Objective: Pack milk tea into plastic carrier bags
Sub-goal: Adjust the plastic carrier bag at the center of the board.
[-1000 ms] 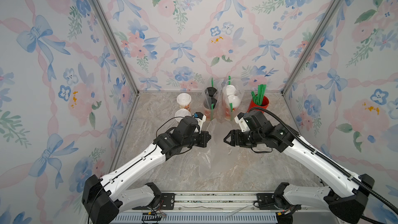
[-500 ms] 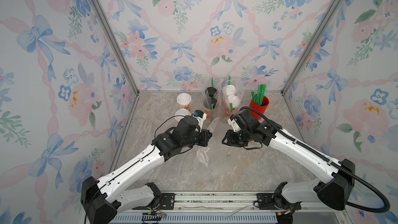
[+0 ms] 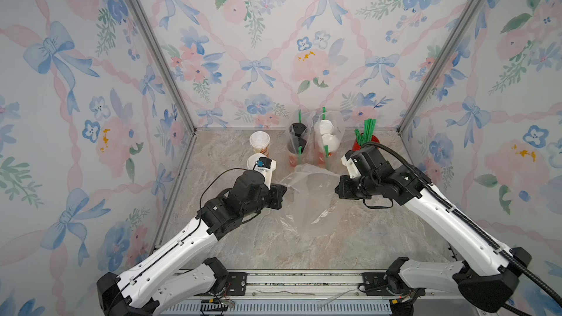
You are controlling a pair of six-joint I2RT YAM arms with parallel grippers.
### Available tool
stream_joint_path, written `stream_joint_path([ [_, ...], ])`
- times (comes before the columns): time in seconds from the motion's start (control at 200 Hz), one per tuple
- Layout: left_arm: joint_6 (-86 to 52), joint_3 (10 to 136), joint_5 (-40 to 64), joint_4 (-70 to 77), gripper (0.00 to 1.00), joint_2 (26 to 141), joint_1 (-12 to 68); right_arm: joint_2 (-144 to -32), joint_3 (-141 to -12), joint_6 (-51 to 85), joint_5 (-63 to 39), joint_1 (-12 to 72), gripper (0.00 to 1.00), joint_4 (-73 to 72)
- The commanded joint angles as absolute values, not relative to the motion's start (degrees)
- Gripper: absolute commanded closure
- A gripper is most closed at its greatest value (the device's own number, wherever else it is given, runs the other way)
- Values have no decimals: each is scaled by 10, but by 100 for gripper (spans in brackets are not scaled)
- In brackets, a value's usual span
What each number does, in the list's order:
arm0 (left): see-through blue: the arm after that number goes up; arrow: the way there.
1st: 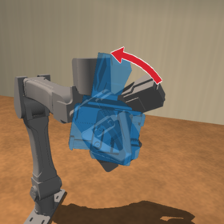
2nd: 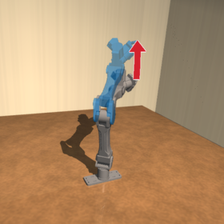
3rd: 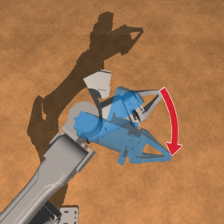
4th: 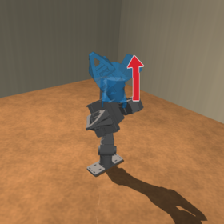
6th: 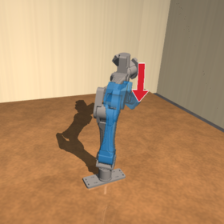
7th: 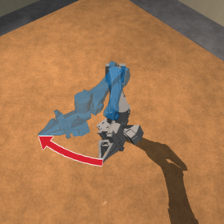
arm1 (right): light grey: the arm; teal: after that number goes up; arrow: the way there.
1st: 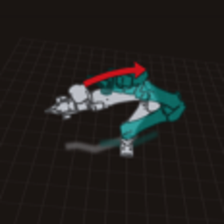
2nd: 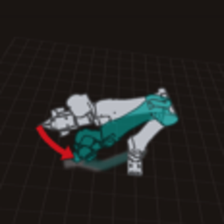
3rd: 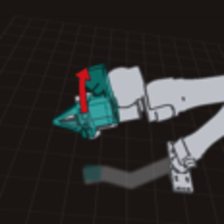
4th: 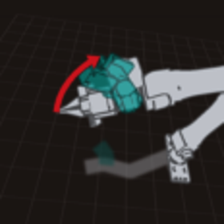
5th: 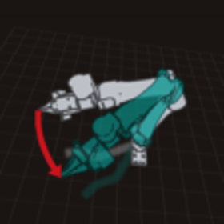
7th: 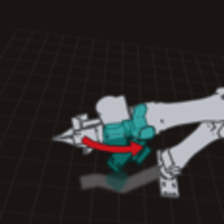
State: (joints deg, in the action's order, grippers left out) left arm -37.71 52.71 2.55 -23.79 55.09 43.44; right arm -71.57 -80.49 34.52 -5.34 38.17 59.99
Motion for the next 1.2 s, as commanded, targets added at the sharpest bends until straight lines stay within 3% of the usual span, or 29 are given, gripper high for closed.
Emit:
stream_joint_path([
  [0.0, -381, 507, 48, -246, 100, 567, 431, -731, -817, 319, -62, 381, 100, 643],
  [0.18, -378, 511, 72, -246, 93, 595, 432, -754, -802, 322, -85, 387, 98, 606],
  [0.395, -338, 561, 71, -245, 63, 609, 431, -776, -804, 313, -104, 392, 95, 570],
  [0.5, -311, 592, 90, -245, 57, 634, 430, -787, -810, 304, -113, 392, 97, 564],
  [0.6, -295, 609, 102, -245, 60, 653, 428, -797, -819, 296, -120, 391, 97, 568],
  [0.785, -294, 611, 107, -245, 78, 663, 421, -805, -829, 289, -122, 391, 97, 582],
  [0.895, -305, 606, 101, -245, 82, 655, 419, -797, -826, 297, -120, 391, 95, 583],
  [1.035, -329, 596, 78, -245, 89, 638, 419, -781, -816, 326, -123, 400, 63, 586],
  [1.195, -345, 586, 64, -245, 92, 627, 419, -763, -792, 363, -135, 424, 56, 572],
])
